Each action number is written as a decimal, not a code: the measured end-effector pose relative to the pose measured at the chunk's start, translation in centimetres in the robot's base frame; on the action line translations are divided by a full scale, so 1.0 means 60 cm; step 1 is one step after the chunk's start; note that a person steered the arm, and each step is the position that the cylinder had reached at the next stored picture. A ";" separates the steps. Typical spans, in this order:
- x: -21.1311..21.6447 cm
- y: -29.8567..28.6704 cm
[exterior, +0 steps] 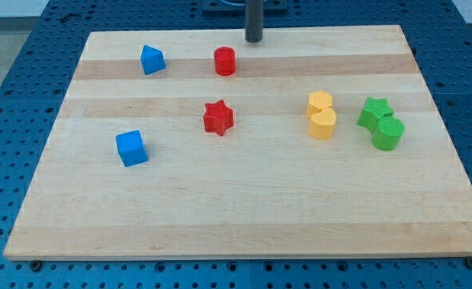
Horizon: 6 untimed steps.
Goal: Push the red circle towards the top of the red star
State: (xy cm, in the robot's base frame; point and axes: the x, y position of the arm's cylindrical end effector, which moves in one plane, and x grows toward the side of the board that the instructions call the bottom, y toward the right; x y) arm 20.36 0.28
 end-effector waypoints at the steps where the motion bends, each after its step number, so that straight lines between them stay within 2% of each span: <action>1: -0.012 -0.062; 2: 0.017 -0.098; 5: 0.147 -0.099; 6: 0.099 -0.099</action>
State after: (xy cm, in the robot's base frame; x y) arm 26.29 -5.65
